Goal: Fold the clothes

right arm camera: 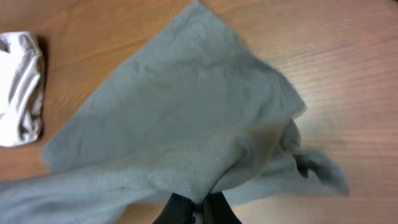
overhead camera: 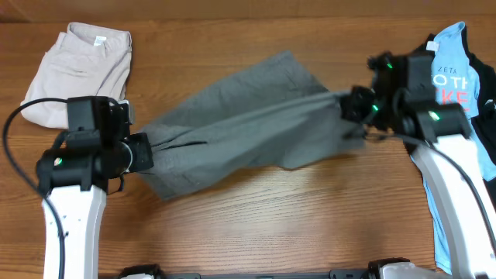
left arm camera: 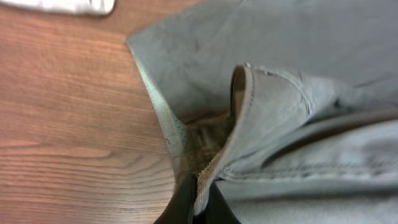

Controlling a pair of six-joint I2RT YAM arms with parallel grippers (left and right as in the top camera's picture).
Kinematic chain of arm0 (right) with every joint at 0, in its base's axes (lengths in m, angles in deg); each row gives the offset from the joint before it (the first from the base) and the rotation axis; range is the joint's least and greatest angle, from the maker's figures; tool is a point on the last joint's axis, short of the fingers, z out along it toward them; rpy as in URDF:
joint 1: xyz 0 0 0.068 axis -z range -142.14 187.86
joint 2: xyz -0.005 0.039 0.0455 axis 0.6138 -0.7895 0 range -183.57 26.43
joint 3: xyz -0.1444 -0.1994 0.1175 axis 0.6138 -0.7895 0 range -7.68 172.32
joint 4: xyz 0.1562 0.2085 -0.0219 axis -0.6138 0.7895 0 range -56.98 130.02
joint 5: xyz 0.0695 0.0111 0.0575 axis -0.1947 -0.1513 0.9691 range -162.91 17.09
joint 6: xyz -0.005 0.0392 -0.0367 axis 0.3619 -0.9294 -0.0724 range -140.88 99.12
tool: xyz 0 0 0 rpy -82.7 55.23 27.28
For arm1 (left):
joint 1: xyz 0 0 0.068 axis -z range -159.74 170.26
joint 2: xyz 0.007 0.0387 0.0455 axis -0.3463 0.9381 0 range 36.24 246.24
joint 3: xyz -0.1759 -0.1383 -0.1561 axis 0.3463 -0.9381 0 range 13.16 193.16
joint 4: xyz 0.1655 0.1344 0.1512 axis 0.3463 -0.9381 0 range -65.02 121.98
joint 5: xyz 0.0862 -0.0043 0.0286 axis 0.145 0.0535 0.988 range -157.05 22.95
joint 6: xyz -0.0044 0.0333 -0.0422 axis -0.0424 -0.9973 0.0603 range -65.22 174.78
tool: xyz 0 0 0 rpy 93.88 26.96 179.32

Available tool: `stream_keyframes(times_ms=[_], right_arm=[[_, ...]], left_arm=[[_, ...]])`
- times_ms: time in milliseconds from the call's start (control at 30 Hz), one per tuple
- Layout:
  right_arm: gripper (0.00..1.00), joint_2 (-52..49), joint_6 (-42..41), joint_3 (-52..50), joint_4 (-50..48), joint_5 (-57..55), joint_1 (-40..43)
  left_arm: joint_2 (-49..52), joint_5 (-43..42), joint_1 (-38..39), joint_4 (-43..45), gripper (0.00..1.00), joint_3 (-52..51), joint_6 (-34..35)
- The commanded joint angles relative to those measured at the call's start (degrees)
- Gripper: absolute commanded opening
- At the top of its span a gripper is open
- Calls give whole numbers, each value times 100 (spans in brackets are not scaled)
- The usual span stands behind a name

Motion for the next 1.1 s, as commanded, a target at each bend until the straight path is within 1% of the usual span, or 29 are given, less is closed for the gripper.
stream_keyframes(times_ms=[0, 67, 133, 200, 400, 467, 567, 733, 1067], right_arm=[[4, -562, 151, 85, -557, -59, 39], [4, -990, 179, 85, -1027, -15, 39], [4, -1193, 299, 85, -1298, 107, 39], [4, -1423, 345, 85, -1606, 133, 28], [4, -1908, 428, 85, -2260, 308, 17], [4, -2046, 428, 85, -2457, 332, 11], [4, -2275, 431, 85, -2885, 330, -55], [4, -2479, 428, 85, -3394, 330, -162], [4, -2750, 424, 85, -4127, 352, -378]], left_arm=[[439, 702, 2, 505, 4, -400, 608], [879, 1150, -7, 1021, 4, -549, 702], [1128, 1355, -7, 1307, 4, -549, 706], [1493, 1639, -11, 1781, 4, -549, 824], [2103, 1810, -11, 2459, 4, -549, 870], [2247, 1878, -11, 2592, 4, -549, 870], [2452, 2129, -11, 2752, 4, -549, 1045], [2546, 2435, -26, 2959, 4, -549, 1064], [2546, 2452, -122, 3165, 4, -549, 1126]])
